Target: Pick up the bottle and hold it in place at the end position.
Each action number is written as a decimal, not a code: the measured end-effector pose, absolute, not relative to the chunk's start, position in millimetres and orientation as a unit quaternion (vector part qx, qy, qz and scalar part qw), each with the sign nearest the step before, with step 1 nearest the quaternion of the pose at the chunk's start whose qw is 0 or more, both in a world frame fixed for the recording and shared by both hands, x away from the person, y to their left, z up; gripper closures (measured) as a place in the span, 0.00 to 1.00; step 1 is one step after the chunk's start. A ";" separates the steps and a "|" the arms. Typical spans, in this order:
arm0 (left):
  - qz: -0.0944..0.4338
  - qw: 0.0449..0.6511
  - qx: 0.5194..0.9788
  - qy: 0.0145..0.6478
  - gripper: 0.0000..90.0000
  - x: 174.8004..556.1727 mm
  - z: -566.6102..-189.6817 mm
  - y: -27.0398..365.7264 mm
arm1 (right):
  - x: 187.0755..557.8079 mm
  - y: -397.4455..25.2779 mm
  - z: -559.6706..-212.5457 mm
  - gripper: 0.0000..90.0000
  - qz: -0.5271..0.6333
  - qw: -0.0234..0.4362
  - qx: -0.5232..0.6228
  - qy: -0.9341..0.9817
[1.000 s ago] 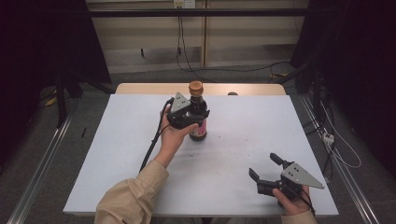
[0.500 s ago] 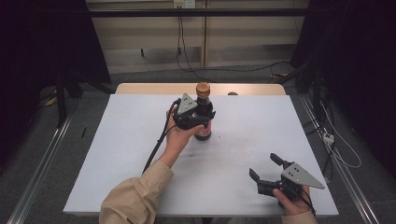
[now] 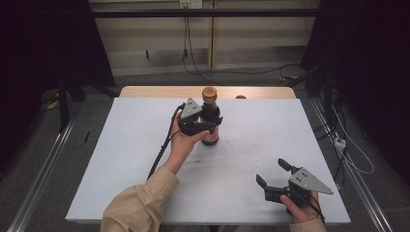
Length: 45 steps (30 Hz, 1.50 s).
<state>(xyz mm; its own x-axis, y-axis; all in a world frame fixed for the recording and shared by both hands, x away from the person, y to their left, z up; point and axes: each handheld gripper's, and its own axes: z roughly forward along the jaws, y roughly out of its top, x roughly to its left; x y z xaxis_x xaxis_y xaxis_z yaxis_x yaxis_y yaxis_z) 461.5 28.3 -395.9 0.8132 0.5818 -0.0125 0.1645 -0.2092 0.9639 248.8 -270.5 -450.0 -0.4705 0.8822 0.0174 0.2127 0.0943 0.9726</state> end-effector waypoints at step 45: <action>0.176 0.591 0.749 0.244 0.29 457.0 -406.1 31.9 | 287.3 -253.5 -435.9 0.04 0.529 0.265 0.433 0.680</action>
<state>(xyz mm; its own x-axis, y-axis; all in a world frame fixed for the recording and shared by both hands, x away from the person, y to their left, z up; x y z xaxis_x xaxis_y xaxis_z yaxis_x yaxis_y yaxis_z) 457.0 31.9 -406.1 0.8192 0.5731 -0.0235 0.1565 -0.1839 0.9704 287.3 -253.5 -435.9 -0.4848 0.8692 0.0971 0.3087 0.0661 0.9489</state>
